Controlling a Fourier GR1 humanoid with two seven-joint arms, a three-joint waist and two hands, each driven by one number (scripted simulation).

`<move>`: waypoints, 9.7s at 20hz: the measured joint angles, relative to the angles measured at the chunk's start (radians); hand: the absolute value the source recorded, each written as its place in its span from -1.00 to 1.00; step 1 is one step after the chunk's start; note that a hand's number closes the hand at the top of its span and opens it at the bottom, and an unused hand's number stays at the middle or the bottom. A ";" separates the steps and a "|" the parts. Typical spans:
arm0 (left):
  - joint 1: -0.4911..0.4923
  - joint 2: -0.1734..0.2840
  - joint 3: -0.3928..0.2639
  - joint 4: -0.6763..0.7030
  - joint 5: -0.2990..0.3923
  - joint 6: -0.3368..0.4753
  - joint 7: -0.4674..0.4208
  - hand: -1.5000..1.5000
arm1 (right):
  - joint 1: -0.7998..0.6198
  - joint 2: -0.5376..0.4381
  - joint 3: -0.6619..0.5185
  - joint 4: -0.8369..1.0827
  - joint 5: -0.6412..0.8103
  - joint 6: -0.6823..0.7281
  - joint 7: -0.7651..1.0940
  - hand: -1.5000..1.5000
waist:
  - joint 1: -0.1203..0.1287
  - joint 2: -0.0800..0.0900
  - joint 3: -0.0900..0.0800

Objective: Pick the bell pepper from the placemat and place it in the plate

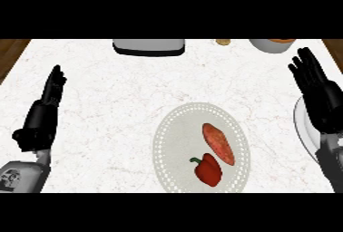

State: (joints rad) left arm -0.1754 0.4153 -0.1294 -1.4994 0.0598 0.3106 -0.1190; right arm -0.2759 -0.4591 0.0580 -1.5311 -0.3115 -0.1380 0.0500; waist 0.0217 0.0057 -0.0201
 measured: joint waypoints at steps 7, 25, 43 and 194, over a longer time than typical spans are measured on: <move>0.091 -0.098 -0.063 0.095 0.092 -0.067 0.119 0.00 | -0.196 -0.042 0.098 -0.048 0.007 0.214 -0.050 1.00 | 0.033 0.006 0.009; 0.139 -0.189 -0.072 0.083 0.179 -0.125 0.271 0.00 | -0.258 -0.098 0.175 0.176 0.242 0.453 -0.394 -1.00 | -0.014 -0.011 0.025; 0.166 -0.190 -0.033 0.067 0.178 -0.173 0.282 0.00 | -0.164 -0.098 0.432 -0.234 0.596 0.558 0.021 -1.00 | -0.023 -0.013 0.025; 0.205 -0.315 0.067 0.012 0.029 -0.257 0.324 0.00 | 0.160 -0.514 -0.427 1.193 0.321 0.582 -0.956 -1.00 | -0.029 -0.008 0.030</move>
